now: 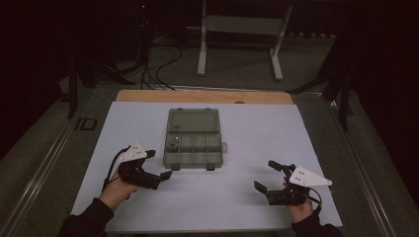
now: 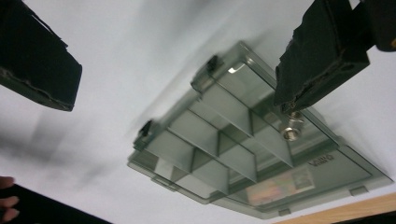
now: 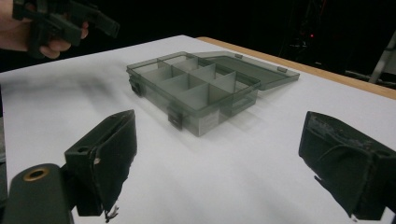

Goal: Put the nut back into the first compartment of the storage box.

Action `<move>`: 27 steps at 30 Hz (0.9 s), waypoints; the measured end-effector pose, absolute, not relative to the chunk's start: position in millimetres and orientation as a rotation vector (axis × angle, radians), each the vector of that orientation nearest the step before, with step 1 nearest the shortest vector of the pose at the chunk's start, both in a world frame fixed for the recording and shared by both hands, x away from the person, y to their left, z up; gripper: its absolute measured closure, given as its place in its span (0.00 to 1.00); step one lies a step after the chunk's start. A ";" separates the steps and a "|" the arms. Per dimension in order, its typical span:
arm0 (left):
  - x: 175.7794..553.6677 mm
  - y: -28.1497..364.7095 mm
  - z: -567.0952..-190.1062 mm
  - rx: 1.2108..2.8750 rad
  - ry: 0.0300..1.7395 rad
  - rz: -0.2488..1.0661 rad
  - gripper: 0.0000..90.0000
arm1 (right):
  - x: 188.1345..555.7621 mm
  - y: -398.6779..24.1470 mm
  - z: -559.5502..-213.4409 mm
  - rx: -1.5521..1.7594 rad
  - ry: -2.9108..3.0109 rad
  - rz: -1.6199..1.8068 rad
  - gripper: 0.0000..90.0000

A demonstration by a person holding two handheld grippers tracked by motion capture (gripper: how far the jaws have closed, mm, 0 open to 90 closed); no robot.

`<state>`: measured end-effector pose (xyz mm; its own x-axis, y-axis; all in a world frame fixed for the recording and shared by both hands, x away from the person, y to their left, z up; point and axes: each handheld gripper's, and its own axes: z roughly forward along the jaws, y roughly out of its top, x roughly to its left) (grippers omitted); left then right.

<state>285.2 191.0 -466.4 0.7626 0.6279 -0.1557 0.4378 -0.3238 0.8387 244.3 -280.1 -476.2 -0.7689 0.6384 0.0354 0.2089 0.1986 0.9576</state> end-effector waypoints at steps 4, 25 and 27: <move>277.2 196.4 -475.2 1.991 0.797 0.223 0.01 | 243.9 -280.5 -475.7 0.793 2.107 1.594 0.13; 257.0 221.3 -501.4 2.035 0.785 0.169 0.01 | 243.9 -280.0 -476.1 0.794 2.112 1.590 0.13; 256.7 221.7 -500.9 2.024 0.786 0.171 0.01 | 244.0 -279.9 -476.0 0.788 2.112 1.589 0.13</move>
<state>256.7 221.7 -500.9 0.7858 0.5912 -0.1815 0.4620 -0.3661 0.8078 244.0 -279.9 -476.0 -0.7699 0.6375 0.0302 0.2056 0.2029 0.9574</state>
